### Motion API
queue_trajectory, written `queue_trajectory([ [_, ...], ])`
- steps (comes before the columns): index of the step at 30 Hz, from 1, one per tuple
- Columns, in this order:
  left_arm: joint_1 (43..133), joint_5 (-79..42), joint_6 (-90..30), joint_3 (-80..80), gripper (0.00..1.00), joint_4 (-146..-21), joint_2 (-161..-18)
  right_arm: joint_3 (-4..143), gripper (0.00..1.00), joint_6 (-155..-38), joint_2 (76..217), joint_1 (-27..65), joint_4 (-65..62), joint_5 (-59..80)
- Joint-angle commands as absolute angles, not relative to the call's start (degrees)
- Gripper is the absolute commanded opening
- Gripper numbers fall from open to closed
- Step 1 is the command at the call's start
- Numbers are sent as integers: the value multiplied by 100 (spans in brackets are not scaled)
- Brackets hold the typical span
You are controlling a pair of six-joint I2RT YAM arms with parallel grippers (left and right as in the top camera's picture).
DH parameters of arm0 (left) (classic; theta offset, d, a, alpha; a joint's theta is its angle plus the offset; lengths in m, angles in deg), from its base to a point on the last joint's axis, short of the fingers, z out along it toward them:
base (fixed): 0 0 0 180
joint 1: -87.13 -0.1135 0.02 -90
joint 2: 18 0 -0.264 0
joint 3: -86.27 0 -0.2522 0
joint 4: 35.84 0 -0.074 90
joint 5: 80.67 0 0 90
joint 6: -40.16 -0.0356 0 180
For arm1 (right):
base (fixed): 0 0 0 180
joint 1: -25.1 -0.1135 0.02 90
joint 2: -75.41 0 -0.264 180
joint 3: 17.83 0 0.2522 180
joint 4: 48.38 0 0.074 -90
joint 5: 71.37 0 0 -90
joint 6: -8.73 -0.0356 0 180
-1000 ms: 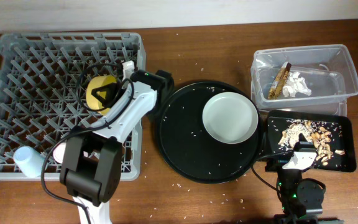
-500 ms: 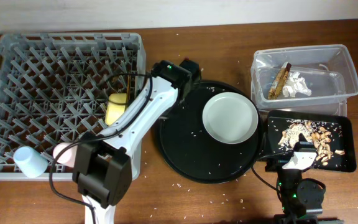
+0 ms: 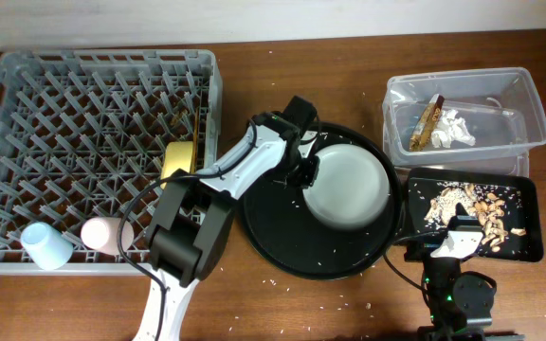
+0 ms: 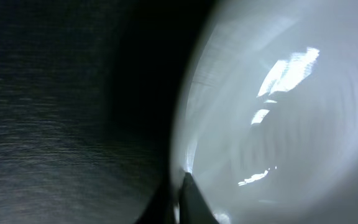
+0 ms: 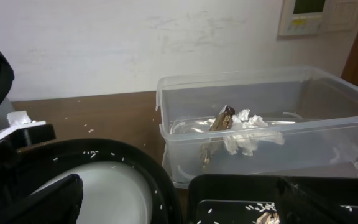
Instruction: Sort waste into correct bins and load items into the dishwasher rack
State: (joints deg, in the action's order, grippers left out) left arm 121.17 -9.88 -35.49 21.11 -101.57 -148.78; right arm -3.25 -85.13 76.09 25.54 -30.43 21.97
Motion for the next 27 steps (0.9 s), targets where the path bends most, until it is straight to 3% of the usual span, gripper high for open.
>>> queue_trajectory([
  [1,11857,-1033,-3536,2762,0,-10939,-14841,-375,98,-8467,7577,2587,-3032,2186],
  [5,10817,824,-3540,4570,0,-12930,-14067,-375,98,-8467,7577,2587,-3032,2183],
  [7,10384,2579,-3536,5245,0,-13780,-13722,-375,99,-8467,7577,2587,-3035,2183],
  [8,10148,4092,-3534,5514,0,-14244,-13477,-375,98,-8467,7577,2587,-3035,2183],
  [12,9711,6201,-3278,5529,0,-14591,-13088,-375,99,-8467,7577,2587,-3032,2183],
  [15,9473,6660,-3272,5254,0,-14294,-13090,-375,99,-8467,7577,2587,-3032,2183],
  [19,9270,6973,-2841,3718,0,-13549,-13090,-375,98,-8469,7577,2587,-3035,2183],
  [27,9353,6741,-2845,2452,0,-12653,-13090,-375,98,-8467,7577,2587,-3032,2186],
])
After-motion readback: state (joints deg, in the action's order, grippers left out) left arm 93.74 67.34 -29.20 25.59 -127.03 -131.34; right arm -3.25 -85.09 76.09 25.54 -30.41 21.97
